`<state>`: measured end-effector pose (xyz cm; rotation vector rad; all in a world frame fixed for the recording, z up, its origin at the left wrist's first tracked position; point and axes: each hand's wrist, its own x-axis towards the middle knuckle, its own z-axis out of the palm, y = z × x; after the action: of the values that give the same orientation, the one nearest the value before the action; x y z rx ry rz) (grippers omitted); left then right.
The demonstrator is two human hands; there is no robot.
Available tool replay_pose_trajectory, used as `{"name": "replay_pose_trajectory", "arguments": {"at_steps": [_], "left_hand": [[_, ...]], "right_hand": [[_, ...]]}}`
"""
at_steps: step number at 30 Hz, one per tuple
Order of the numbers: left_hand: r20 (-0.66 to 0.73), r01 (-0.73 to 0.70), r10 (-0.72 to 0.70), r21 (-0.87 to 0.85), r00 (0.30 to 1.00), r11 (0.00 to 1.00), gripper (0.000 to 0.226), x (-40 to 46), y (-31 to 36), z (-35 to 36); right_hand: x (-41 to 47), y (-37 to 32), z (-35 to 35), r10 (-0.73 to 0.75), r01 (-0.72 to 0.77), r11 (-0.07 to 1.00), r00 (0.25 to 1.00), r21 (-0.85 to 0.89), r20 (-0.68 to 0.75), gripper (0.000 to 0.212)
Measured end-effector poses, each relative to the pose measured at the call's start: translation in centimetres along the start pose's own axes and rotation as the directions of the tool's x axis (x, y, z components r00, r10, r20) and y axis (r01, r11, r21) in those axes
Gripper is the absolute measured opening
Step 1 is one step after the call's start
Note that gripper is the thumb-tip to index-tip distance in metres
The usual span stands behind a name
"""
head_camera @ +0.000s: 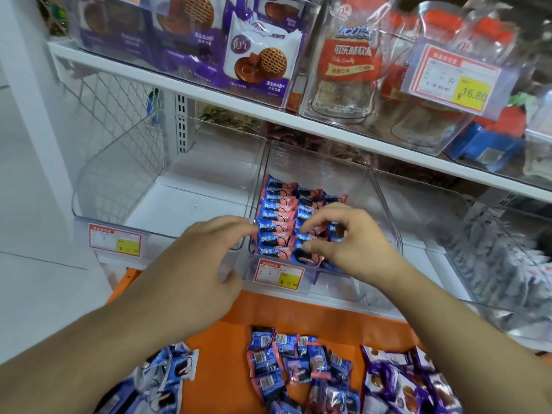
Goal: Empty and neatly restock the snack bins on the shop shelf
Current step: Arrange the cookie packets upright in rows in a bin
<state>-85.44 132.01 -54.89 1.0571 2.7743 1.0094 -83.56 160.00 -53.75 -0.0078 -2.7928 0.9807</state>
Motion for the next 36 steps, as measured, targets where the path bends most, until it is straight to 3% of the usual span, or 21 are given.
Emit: {"name": "replay_pose_trajectory", "arguments": {"at_steps": [3, 7, 10, 14, 17, 20, 24, 31, 36], "left_hand": [[0.025, -0.043, 0.044, -0.059, 0.999, 0.997, 0.05, -0.4, 0.9, 0.0], [0.235, -0.013, 0.041, -0.12, 0.971, 0.993, 0.038, -1.6, 1.3, 2.6], [0.426, -0.021, 0.033, -0.032, 0.904, 0.999, 0.034, -3.1, 0.3, 6.5], [0.616, 0.038, -0.107, 0.124, 0.78, 0.992, 0.043, -5.1, -2.3, 12.5], [0.638, 0.156, -0.214, 0.146, 0.739, 0.977, 0.056, -6.1, -4.7, 17.3], [0.638, 0.235, -0.243, 0.099, 0.731, 0.967, 0.069, -6.2, -6.6, 22.5], [0.558, 0.264, -0.21, -0.018, 0.803, 0.964, 0.071, -5.0, -8.7, 28.8], [0.513, 0.235, -0.24, 0.075, 0.824, 0.969, 0.07, -3.9, -10.8, 34.3], [0.478, 0.308, -0.279, 0.017, 0.833, 0.951, 0.042, -4.3, -10.8, 34.3]], "right_hand": [[-4.0, -1.2, -1.0, -0.062, 0.06, 0.983, 0.998, 0.172, 0.007, 0.023], [-8.7, -0.6, -0.1, -0.007, -0.049, 0.975, 0.969, 0.217, 0.247, 0.021], [-11.1, 2.7, 3.1, 0.143, -0.182, 0.982, 0.868, 0.037, 0.476, 0.021], [-14.3, 10.2, 8.5, 0.368, -0.146, 0.91, 0.714, -0.387, 0.595, 0.05], [-15.5, 14.7, 10.7, 0.497, -0.228, 0.846, 0.665, -0.482, 0.557, 0.071], [-15.6, 18.9, 12.6, 0.539, -0.347, 0.83, 0.701, -0.437, 0.467, 0.084], [-16.3, 24.0, 15.4, 0.6, -0.469, 0.797, 0.688, -0.381, 0.409, 0.101], [-17.7, 26.3, 18.8, 0.521, -0.392, 0.824, 0.808, -0.409, 0.275, 0.079], [-17.5, 24.8, 18.3, 0.497, -0.385, 0.842, 0.827, -0.377, 0.264, 0.062]]}}
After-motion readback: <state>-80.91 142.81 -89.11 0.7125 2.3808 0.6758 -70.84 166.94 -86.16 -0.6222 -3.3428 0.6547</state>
